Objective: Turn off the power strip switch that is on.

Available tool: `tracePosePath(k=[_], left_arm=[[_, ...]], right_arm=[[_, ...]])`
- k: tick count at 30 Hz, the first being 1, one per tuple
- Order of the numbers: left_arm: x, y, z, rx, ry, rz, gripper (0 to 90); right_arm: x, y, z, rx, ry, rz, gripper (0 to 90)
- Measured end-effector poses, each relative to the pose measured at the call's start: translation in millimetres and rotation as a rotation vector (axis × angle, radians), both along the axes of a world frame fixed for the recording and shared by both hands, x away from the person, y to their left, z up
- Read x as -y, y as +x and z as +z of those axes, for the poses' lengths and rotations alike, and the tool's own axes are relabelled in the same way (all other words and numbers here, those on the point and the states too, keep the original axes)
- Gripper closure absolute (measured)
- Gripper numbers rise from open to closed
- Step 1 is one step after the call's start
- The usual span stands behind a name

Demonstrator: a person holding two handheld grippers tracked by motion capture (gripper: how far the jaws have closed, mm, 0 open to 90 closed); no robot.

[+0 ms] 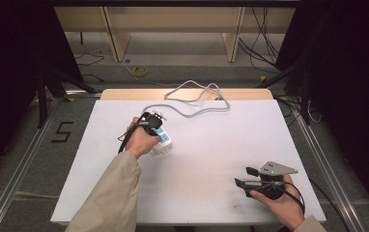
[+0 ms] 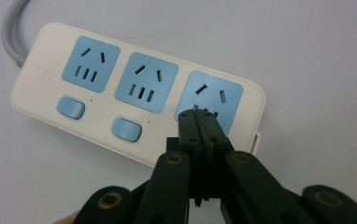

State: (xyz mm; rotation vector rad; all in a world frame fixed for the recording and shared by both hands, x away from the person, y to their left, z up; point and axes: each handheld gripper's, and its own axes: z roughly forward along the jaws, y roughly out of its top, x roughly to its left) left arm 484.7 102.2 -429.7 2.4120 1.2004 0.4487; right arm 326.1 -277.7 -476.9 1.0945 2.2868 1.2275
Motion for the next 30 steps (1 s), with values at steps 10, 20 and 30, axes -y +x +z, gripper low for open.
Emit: tracePosePath(k=[10,20,30], left_arm=[[-7.9,-11.3,7.7,0.032,-0.047,-0.004,81.2],[-19.6,-25.8,14.1,0.078,-0.127,0.007,67.1],[-27.9,-43.0,17.5,0.11,-0.153,0.011,51.6]], right_arm=[[0.2,-0.1,0.1,0.003,-0.001,0.0,36.0],[0.2,-0.2,0.2,0.002,-0.001,-0.002,36.0],[0.1,-0.4,0.2,-0.001,0.0,-0.003,36.0]])
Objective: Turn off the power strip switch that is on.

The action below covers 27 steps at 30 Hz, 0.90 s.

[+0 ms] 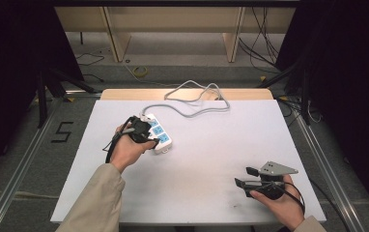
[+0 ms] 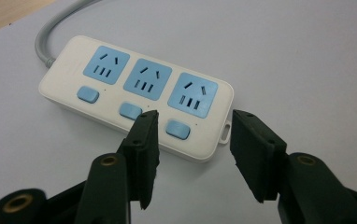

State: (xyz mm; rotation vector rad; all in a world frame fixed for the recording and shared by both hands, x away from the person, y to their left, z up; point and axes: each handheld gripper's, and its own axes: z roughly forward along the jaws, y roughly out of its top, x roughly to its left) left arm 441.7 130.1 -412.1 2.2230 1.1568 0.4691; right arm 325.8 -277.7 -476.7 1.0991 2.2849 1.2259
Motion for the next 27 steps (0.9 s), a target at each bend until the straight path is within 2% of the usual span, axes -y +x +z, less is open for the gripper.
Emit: tracePosePath(k=[15,19,27], left_arm=[[-15.6,-21.2,-5.1,-0.003,-0.034,0.019,40.6],[-21.2,-25.3,-5.7,-0.013,-0.023,0.027,37.4],[-27.1,-35.8,-9.1,-0.009,-0.034,0.02,34.4]], right_arm=[[0.1,0.2,0.3,0.006,-0.001,0.003,36.0],[-0.1,0.3,0.1,0.005,-0.002,0.003,36.0],[0.3,0.4,0.2,0.005,0.0,0.001,36.0]])
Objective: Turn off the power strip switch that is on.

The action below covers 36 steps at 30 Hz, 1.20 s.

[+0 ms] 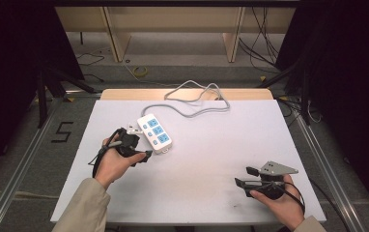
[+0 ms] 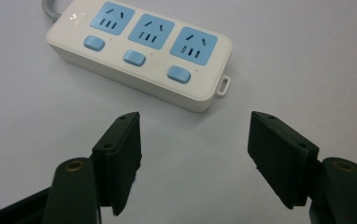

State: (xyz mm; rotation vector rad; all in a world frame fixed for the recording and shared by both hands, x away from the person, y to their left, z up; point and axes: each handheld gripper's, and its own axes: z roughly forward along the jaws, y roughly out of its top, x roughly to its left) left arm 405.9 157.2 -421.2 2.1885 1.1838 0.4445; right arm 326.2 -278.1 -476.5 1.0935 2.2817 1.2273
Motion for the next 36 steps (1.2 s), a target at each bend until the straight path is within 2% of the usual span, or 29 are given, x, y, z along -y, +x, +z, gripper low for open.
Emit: tracePosePath(k=[8,19,36], left_arm=[[-6.1,-9.8,-7.0,0.013,-0.015,-0.015,32.5],[-12.8,-23.2,-15.7,0.031,-0.005,-0.034,28.9],[-17.3,-43.3,-25.6,0.138,-0.06,-0.085,26.8]], right_arm=[[-0.2,0.0,0.0,0.001,-0.001,0.001,36.0],[-0.5,-0.4,0.4,0.0,-0.002,0.003,36.0],[-1.3,-0.5,0.1,0.001,0.0,0.017,36.0]])
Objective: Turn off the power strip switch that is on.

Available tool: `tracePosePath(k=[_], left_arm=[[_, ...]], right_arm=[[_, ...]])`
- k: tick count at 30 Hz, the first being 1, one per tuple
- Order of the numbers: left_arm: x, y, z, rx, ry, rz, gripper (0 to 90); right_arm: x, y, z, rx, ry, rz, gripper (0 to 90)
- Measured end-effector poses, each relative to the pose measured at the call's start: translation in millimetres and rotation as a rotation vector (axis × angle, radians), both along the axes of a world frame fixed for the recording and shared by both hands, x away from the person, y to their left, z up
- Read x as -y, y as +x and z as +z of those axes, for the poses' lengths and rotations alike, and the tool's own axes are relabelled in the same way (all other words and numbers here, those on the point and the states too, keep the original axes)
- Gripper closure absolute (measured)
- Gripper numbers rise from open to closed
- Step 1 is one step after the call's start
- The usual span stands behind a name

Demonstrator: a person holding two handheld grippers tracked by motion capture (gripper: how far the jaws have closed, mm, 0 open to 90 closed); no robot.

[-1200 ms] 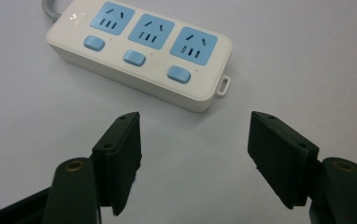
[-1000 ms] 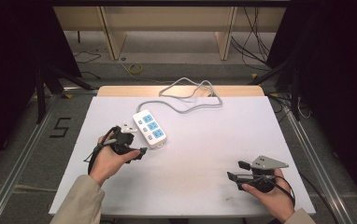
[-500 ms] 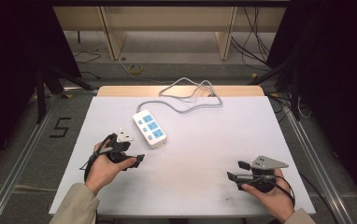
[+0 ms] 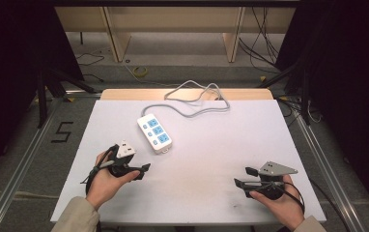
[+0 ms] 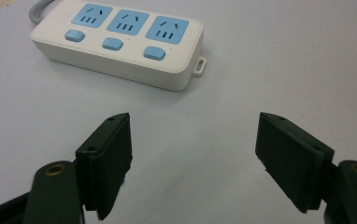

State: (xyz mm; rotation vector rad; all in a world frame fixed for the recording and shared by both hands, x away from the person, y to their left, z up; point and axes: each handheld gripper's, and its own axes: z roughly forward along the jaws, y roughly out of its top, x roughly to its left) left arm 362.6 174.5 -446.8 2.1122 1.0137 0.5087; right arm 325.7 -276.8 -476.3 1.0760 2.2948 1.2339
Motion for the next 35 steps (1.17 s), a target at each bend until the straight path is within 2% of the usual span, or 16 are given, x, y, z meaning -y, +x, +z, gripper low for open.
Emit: tracePosePath(k=[11,15,26,29,35], left_arm=[[-7.9,-12.0,-6.5,0.021,-0.009,-0.013,24.0],[-13.2,-16.2,-10.5,0.013,-0.014,-0.014,22.6],[-27.5,-36.4,-25.7,0.01,-0.014,0.018,21.7],[-28.2,-40.3,-29.3,0.003,0.003,0.014,21.6],[-29.0,-40.1,-27.3,0.031,-0.008,0.043,21.5]], right_arm=[[-1.0,-0.5,-0.2,0.0,0.003,0.01,35.8],[-1.2,-0.5,-0.4,-0.001,0.003,0.012,35.7],[-2.1,-0.9,-0.3,-0.002,0.003,0.02,35.6],[-2.6,-0.9,0.1,-0.001,0.005,0.022,35.5],[-2.5,-0.5,0.2,0.002,0.008,0.025,35.6]])
